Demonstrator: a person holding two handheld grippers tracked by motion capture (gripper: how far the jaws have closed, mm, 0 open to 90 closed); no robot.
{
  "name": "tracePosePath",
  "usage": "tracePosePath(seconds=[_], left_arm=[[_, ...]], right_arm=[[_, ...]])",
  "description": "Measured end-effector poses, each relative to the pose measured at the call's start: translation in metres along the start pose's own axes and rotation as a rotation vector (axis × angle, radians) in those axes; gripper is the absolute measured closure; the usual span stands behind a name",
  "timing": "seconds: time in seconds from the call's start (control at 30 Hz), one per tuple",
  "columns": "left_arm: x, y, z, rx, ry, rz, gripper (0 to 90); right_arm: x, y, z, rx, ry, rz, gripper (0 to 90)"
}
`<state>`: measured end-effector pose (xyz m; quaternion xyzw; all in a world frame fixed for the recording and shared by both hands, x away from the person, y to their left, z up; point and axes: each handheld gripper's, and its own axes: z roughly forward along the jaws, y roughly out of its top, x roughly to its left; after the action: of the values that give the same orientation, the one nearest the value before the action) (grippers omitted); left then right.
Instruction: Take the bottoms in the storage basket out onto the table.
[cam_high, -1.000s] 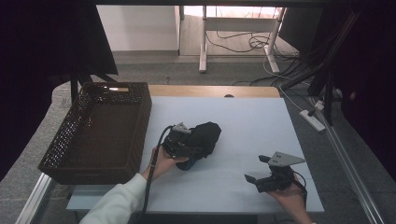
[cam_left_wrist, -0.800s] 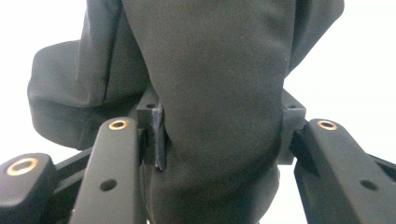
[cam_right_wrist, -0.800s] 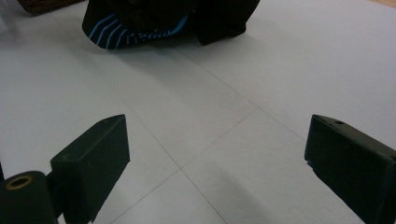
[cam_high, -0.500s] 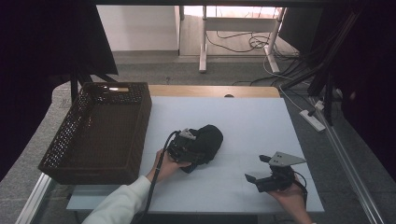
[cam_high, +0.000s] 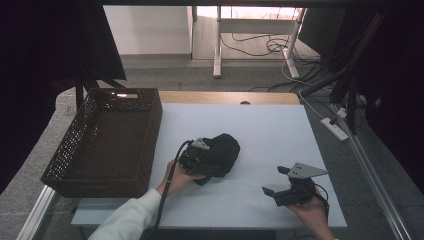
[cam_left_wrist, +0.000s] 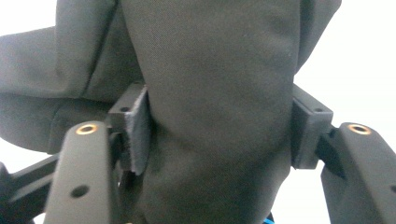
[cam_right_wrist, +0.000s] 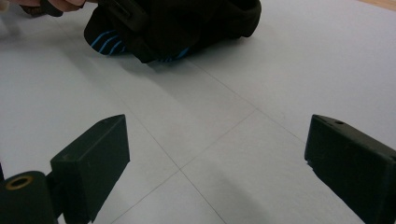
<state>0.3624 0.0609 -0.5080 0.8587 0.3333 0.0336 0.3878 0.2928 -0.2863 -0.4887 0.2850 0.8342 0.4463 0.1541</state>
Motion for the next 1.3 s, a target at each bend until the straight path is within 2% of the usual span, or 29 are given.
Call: tracePosePath(seconds=[0.17,0.33,0.47,0.77,1.13,1.23,1.3], left_arm=[[-0.001,0.001,-0.004,-0.024,-0.002,0.011,28.1],[-0.001,0.003,-0.013,-0.084,-0.018,0.002,23.1],[-0.002,0.004,-0.018,-0.106,-0.018,-0.011,20.5],[-0.002,0.005,-0.030,-0.124,-0.026,-0.041,21.0],[-0.010,0.010,-0.048,-0.155,-0.008,-0.036,21.3],[-0.013,0.009,-0.057,-0.174,-0.035,-0.054,21.1],[-0.019,0.008,-0.064,-0.182,-0.036,-0.047,21.3]], right_arm=[[-0.001,0.000,-0.001,-0.001,-0.003,0.001,6.5],[-0.001,0.000,-0.001,-0.004,-0.003,0.004,6.5],[-0.002,0.000,-0.001,-0.005,-0.003,0.007,6.5],[-0.004,-0.001,-0.001,-0.016,-0.002,0.020,6.5],[-0.006,0.000,-0.001,-0.034,0.023,0.023,6.5],[-0.005,0.000,-0.001,-0.032,0.025,0.017,6.5],[-0.005,0.000,-0.003,-0.033,0.025,0.015,6.5]])
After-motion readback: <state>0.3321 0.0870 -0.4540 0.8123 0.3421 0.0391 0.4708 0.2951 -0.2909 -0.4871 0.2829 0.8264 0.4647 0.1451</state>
